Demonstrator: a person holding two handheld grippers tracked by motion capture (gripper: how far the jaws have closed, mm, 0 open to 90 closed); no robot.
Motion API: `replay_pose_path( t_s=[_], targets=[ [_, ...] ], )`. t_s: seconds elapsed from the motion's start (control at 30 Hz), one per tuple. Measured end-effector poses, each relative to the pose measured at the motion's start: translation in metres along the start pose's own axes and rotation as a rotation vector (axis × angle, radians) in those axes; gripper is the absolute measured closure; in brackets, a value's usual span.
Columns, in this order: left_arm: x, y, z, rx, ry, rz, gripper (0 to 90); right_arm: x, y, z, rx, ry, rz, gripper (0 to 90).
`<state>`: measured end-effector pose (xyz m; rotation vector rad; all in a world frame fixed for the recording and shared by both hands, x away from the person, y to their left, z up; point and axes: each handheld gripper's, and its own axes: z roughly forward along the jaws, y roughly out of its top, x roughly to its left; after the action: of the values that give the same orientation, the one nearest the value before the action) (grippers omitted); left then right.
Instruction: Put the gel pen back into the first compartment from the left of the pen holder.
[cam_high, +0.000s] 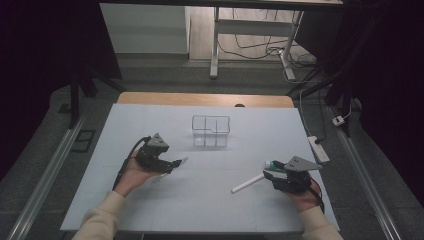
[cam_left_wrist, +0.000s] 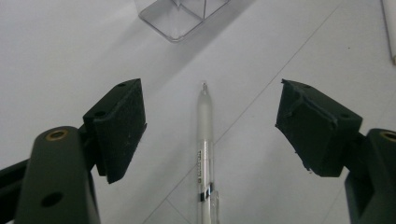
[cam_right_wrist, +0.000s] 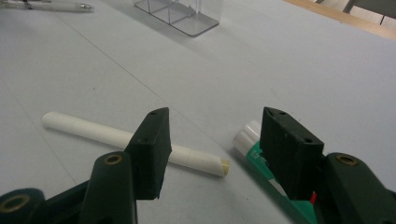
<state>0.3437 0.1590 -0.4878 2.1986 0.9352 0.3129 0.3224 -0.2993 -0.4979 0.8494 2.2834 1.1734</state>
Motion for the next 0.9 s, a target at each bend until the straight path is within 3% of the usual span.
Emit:
replay_pose_path(
  t_s=[0.6, 0.9],
  targets=[
    [0.005, 0.024, 0.018, 0.053, -0.037, 0.023, 25.3, 0.004, -0.002, -0.001, 0.006, 0.001, 0.004, 42.6],
    [0.005, 0.031, 0.026, 0.093, -0.030, 0.044, 26.3, 0.002, -0.004, -0.004, 0.011, -0.004, 0.007, 42.7]
  ],
)
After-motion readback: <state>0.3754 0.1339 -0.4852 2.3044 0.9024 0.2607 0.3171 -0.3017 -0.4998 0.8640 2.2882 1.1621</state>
